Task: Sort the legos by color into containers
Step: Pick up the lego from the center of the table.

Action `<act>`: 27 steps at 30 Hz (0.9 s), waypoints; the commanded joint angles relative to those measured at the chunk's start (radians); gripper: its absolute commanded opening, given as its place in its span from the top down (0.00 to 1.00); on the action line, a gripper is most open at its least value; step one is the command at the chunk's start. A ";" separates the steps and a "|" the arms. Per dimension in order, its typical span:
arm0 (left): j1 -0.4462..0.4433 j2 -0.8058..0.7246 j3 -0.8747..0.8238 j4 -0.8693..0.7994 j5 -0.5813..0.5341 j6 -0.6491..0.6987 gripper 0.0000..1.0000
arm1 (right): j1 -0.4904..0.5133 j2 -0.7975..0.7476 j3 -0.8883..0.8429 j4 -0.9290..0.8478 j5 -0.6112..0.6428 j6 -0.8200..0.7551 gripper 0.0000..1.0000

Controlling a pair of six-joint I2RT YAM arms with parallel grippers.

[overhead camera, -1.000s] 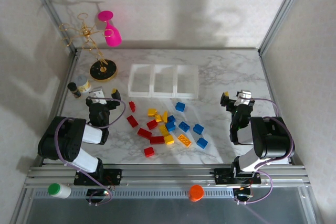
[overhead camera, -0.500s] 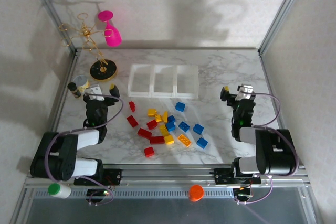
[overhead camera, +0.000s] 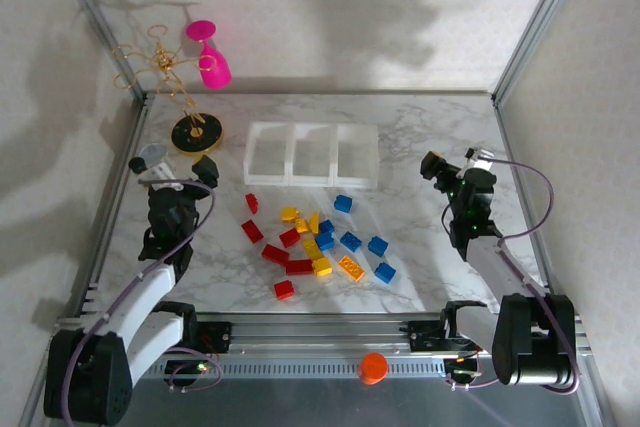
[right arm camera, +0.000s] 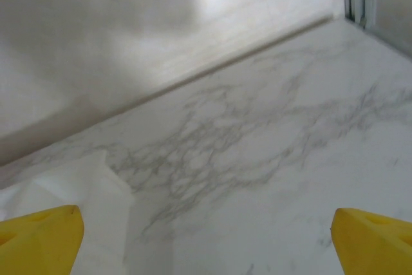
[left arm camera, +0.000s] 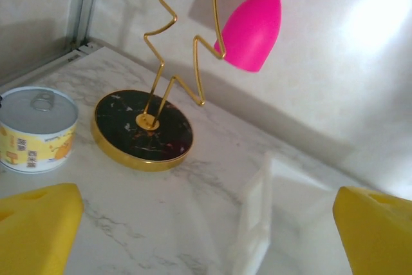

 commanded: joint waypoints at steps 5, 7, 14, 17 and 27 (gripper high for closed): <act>0.005 -0.120 0.037 -0.267 0.131 -0.209 0.01 | 0.020 0.008 0.112 -0.341 -0.140 0.095 0.01; -0.003 -0.134 0.044 -0.309 0.185 -0.221 0.01 | 0.052 0.031 0.147 -0.420 -0.133 0.078 0.01; -0.131 -0.163 0.089 -0.525 0.235 -0.211 0.01 | 0.229 0.070 0.212 -0.587 -0.030 0.102 0.01; -0.201 -0.158 0.098 -0.572 0.237 -0.209 0.01 | 0.331 0.095 0.230 -0.626 0.028 0.130 0.01; -0.444 -0.140 0.070 -0.537 0.166 -0.249 0.01 | 0.652 0.326 0.361 -0.671 0.214 0.297 0.01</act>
